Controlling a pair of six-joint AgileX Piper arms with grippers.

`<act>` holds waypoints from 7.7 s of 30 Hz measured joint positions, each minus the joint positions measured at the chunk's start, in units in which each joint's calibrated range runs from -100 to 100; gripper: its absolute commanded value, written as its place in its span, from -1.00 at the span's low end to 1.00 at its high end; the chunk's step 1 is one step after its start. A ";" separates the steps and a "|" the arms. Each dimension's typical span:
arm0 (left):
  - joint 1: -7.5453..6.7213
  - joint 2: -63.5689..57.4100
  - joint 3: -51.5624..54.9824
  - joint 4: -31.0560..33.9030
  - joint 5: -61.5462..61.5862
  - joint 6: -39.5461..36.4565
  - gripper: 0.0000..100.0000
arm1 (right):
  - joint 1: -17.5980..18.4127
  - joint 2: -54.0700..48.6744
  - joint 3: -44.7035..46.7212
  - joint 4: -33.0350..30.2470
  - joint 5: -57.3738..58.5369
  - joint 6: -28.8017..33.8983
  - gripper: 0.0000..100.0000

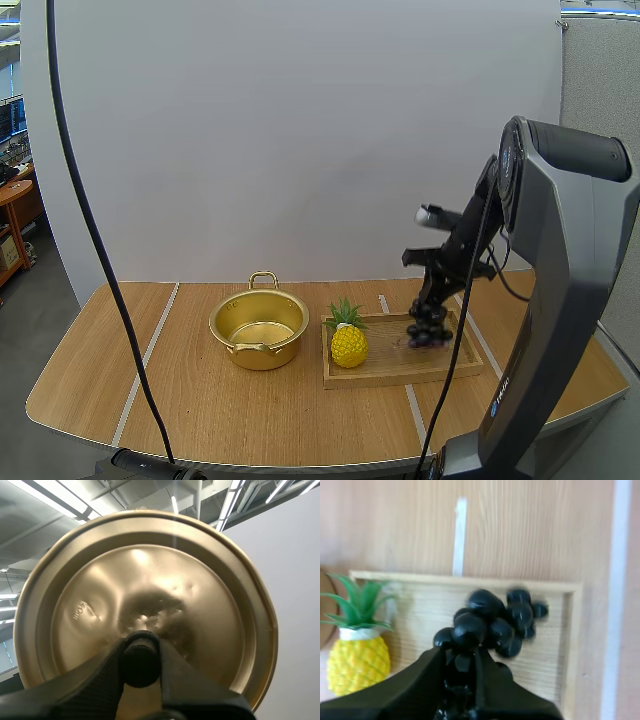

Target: Open the pot, put the grape inside, and close it

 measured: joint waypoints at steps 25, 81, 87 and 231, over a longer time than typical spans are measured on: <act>0.00 0.00 0.00 0.00 0.00 0.00 -1.00 | 0.00 -28.84 -6.06 2.45 7.13 0.00 -1.00; 0.00 0.00 0.00 0.00 0.00 0.00 -1.00 | 25.99 -25.41 -6.06 20.26 -0.98 -14.50 -1.00; 0.00 0.00 0.00 0.00 0.00 0.00 -1.00 | 28.36 -18.66 -6.06 20.16 -1.72 -13.73 -1.00; 0.00 0.00 0.00 0.00 0.00 0.00 -1.00 | 27.15 -66.21 16.37 -16.22 7.30 3.79 0.47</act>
